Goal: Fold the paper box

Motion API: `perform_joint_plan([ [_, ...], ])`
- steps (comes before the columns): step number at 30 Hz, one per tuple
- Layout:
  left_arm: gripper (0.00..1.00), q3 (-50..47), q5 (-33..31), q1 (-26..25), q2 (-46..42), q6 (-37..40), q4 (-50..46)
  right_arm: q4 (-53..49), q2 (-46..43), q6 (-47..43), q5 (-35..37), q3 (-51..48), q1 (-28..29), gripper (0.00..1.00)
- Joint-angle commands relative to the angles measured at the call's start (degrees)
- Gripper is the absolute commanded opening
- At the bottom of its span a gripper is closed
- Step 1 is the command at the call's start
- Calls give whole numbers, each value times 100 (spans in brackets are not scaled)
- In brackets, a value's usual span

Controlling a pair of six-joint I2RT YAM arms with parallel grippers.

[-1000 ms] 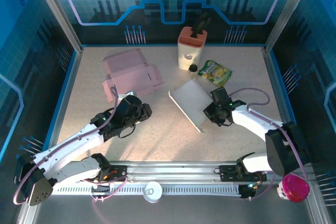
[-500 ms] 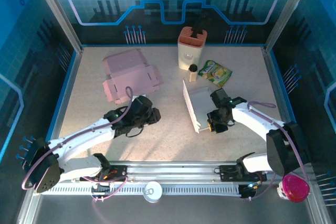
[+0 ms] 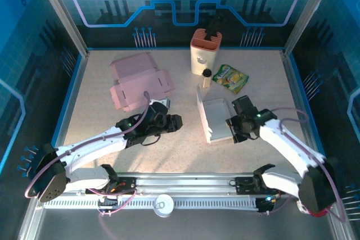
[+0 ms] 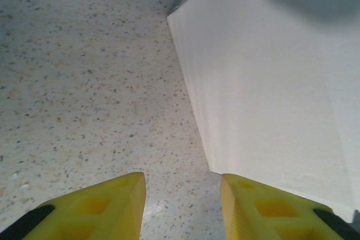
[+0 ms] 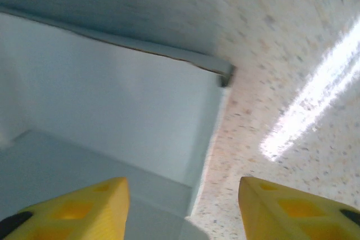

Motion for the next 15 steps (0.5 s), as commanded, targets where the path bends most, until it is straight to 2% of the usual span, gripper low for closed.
perform_joint_plan([
  [1, 40, 68, 313, -24, -39, 165, 291, 289, -792, -2111, 1091, 242, 146, 56],
  [4, 40, -59, 449, -24, -163, 170, 462, 1027, -1003, -3763, 386, 318, 266, 53],
  [7, 43, -218, 754, -28, -469, 333, 737, 1081, -710, -4893, -418, 768, 609, 54],
  [10, 44, -287, 956, -33, -897, 521, 603, 457, -204, -5613, -144, 1556, 1212, 57],
  [15, 47, -348, 1222, -32, -1756, 752, 86, -108, 604, -5930, 50, 2403, 1578, 58],
])
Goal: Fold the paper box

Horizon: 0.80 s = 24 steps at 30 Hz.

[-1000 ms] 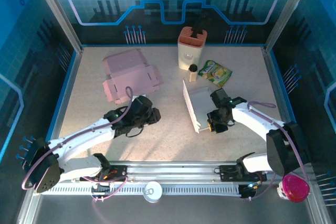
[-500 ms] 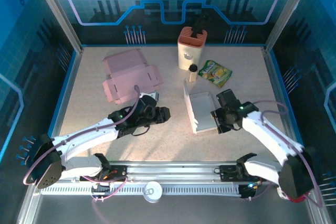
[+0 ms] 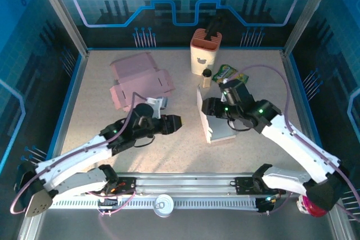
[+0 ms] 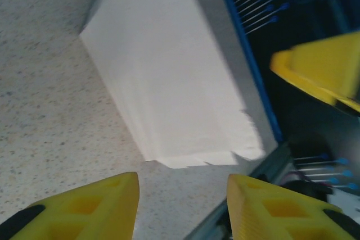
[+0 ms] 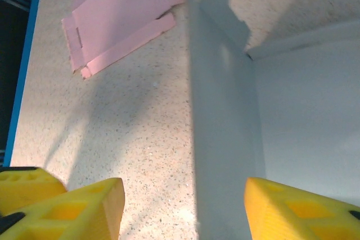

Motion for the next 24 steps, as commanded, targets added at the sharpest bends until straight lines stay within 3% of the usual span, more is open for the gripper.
perform_joint_plan([
  [1, 48, -133, 397, -31, -620, 303, -347, -589, 412, -729, 190, 401, 139, 58],
  [7, 53, -125, 461, -28, -1635, 297, -1140, -735, 1016, -775, 434, 787, 171, 55],
  [15, 54, -218, 245, -24, -2356, 264, -1784, -503, 1568, -652, 434, 999, 289, 42],
  [19, 54, -257, 214, -24, -2343, 266, -1795, -394, 1713, -468, 535, 1011, 334, 31],
  [24, 54, -275, 256, -28, -2234, 264, -1655, -148, 1648, -76, 763, 897, 416, 10],
])
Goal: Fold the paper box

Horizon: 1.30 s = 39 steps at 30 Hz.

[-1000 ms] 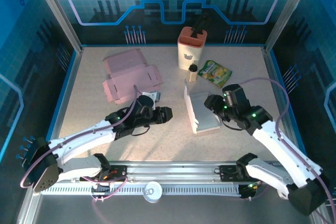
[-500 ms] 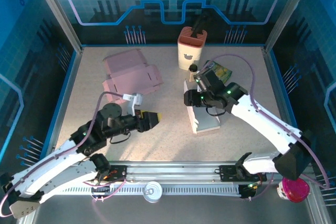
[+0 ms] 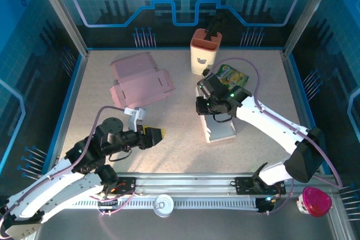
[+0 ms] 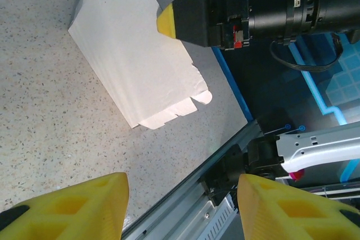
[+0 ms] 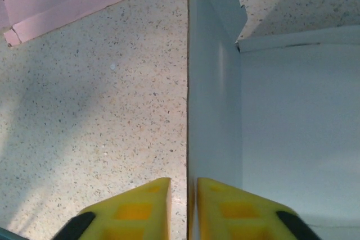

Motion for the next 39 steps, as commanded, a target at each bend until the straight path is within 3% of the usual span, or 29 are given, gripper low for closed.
perform_joint_plan([
  [1, 54, -53, -2, -24, 70, 62, 7, 281, -110, 406, 311, 31, 112, 6],
  [3, 54, -70, 19, -24, 128, 72, 88, 400, -220, 690, 479, -55, 146, 0],
  [8, 54, -148, 41, -26, 216, 28, 259, 736, -674, 1622, 1111, -319, 250, 0],
  [14, 54, -211, -40, -24, 273, 37, 258, 446, -1017, 3579, 2288, -415, 513, 0],
  [19, 53, -303, -102, -23, 346, 54, 250, -1421, -634, 6191, 3330, 399, 816, 0],
  [23, 52, -411, -106, -25, 419, 37, 357, -3099, 200, 7760, 3375, 1568, 864, 0],
  [26, 52, -440, -68, -37, 508, 61, 447, -3675, 696, 8562, 3203, 2025, 875, 0],
  [33, 52, -376, -92, -39, 673, 175, 468, -3496, 1111, 9326, 3003, 2122, 809, 0],
  [39, 52, -448, -33, -32, 991, 206, 727, -3415, 1491, 9246, 2880, 2366, 733, 0],
])
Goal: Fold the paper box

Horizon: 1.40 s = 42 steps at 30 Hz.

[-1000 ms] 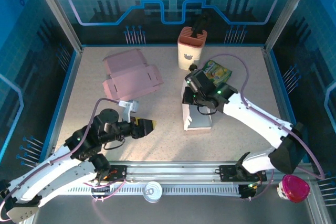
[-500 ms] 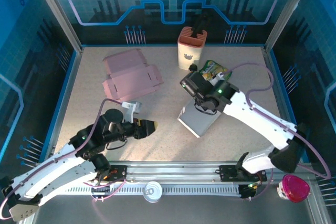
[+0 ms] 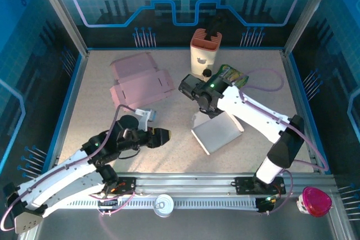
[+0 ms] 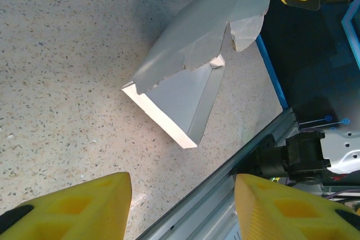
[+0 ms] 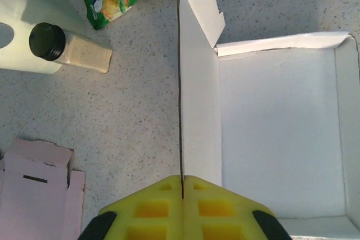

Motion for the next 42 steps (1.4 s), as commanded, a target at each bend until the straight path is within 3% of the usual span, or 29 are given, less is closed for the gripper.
perform_joint_plan([
  [1, 52, -78, 16, -39, 152, 180, 284, -170, 179, 1543, 1, 170, -59, 1],
  [8, 53, -13, -70, -40, 690, 309, 455, 392, -12, 937, -36, -263, -140, 18],
  [14, 55, 319, -453, -245, 1322, 599, 543, 901, -554, -174, 313, -528, -188, 32],
  [19, 55, 679, -912, -421, 1952, 948, 654, 2576, -1665, -2580, 454, -1450, -427, 38],
  [22, 53, 1046, -1054, -489, 2474, 1214, 628, 4200, -2565, -4856, -215, -2439, -898, 45],
  [25, 50, 1482, -1222, -542, 3002, 1479, 451, 5389, -3367, -6527, -1919, -3274, -1774, 51],
  [28, 47, 1915, -1570, -560, 3459, 1659, 120, 5248, -3750, -7168, -3297, -3503, -2749, 53],
  [32, 40, 2269, -1920, -550, 3816, 1871, -130, 4757, -3741, -7856, -4592, -3416, -3730, 54],
  [37, 36, 2537, -2050, -559, 4215, 1922, -428, 4592, -3795, -8059, -5156, -3500, -4217, 54],
  [42, 35, 2635, -2361, -564, 4337, 1957, -609, 4751, -3864, -8018, -5329, -3610, -4262, 54],
])
